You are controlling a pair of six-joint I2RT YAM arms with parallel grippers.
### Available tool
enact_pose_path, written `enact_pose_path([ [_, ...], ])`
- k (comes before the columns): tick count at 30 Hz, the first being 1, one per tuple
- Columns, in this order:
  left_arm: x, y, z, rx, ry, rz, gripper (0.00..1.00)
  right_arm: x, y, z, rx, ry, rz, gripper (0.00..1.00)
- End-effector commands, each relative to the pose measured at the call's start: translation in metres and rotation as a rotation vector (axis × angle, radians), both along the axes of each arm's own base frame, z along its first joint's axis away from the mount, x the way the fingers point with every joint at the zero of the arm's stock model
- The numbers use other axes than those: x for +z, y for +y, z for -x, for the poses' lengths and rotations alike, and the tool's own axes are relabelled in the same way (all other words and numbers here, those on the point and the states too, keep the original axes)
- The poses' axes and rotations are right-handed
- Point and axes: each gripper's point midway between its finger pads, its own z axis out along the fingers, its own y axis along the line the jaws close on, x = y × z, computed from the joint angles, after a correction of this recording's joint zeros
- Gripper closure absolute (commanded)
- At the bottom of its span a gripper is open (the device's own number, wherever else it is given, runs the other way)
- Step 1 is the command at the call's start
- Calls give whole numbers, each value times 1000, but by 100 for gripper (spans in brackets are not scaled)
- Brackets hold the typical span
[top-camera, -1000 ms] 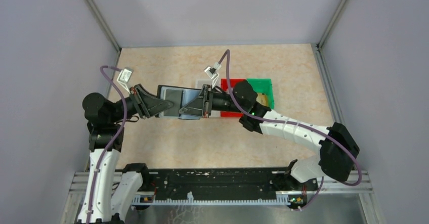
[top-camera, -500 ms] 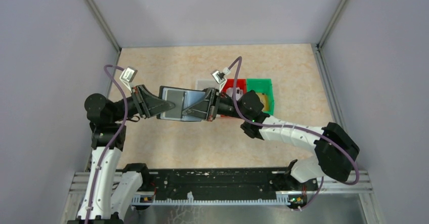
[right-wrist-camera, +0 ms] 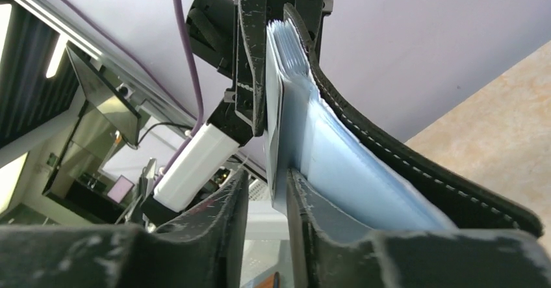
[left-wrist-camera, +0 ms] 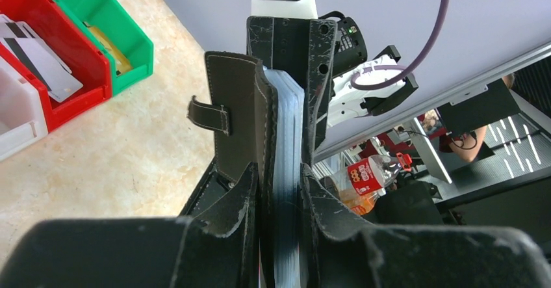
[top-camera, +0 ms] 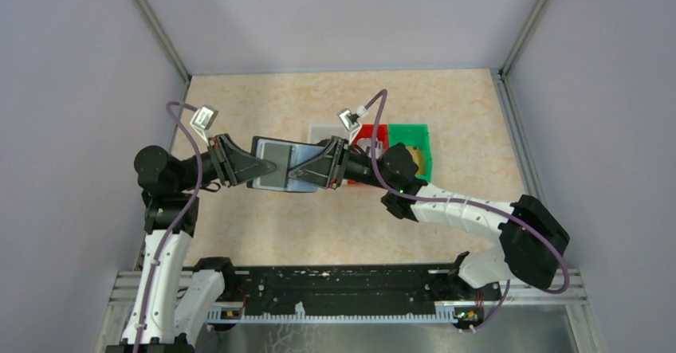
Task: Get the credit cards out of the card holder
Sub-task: Remove the credit card from the card holder.
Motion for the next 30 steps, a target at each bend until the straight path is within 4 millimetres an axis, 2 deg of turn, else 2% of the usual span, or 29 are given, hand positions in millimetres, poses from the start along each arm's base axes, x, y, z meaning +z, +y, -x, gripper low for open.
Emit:
enact_pose_path([
  [1,11,-1,9,-23,-67,-18,100,25,-5,-10,-66,-42,-40,69],
  [4,11,-1,10,-23,-65,-18,100,28,1,-15,-72,-37,-15,64],
  [10,9,-1,7,-12,-76,-29,92,34,9,-18,-63,-23,-9,76],
  [14,8,-1,8,-11,-83,-33,72,34,12,-18,-69,-20,-7,98],
  [16,8,-1,9,-9,-82,-34,65,36,10,-17,-69,-23,-22,100],
  [18,9,0,9,-9,-76,-37,62,36,7,-14,-64,-22,-42,100],
  [24,10,-1,8,-24,-49,-21,62,27,0,-8,-44,6,-96,100],
  [30,12,-2,10,-55,-9,10,72,17,-3,-6,-44,28,-99,100],
])
